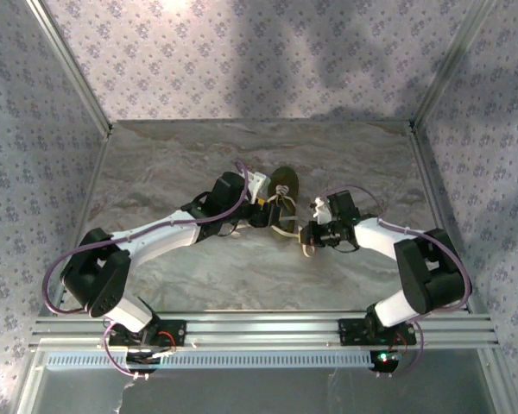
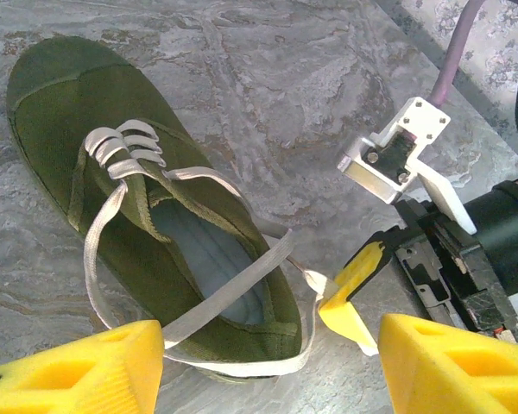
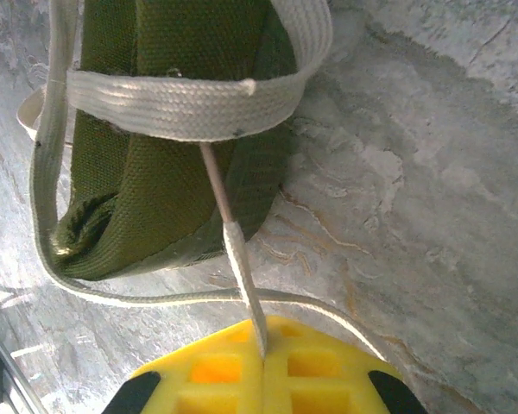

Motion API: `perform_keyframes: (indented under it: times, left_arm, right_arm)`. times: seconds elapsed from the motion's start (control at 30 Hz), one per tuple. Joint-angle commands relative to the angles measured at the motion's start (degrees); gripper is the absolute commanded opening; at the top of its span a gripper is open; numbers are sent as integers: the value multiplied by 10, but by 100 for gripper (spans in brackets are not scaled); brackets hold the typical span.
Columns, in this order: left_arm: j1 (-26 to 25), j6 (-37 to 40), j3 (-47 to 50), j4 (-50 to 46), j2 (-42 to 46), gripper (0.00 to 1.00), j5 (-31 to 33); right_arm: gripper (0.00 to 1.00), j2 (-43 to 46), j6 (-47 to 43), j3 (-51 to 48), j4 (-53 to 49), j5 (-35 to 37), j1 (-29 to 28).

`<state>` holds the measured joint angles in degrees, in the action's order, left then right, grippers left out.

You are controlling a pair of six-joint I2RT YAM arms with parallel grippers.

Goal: Tie the shoes

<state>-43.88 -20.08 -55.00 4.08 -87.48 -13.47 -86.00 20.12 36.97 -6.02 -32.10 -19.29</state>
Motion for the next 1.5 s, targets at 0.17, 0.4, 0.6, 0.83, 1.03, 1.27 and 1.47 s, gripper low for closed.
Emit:
perform_keyframes:
  times: [0.17, 0.4, 0.6, 0.83, 1.03, 1.27, 1.47]
  left_arm:
    - [-1, -12, 3, 9, 3, 66, -2]
    - [-1, -15, 2, 8, 2, 66, -1]
    - [-1, -31, -1, 12, -7, 65, -6]
    - [-1, -78, -11, 15, -24, 65, -4]
    - [2, -124, -19, 23, -43, 66, 1]
    - [11, -176, -25, 43, -64, 65, 5]
    - [22, -218, -28, 71, -75, 54, 4]
  right_arm:
    - [0, -28, 12, 30, 30, 11, -30]
    - [0, -2, 31, -3, 80, 58, -30]
    - [0, 17, 30, -28, 134, 82, -26]
    - [0, 23, -2, -39, 183, 80, -26]
    - [0, 18, -34, -44, 215, 86, -27]
    - [0, 22, -60, -55, 258, 90, -30]
    - [0, 13, -80, -55, 296, 82, -38]
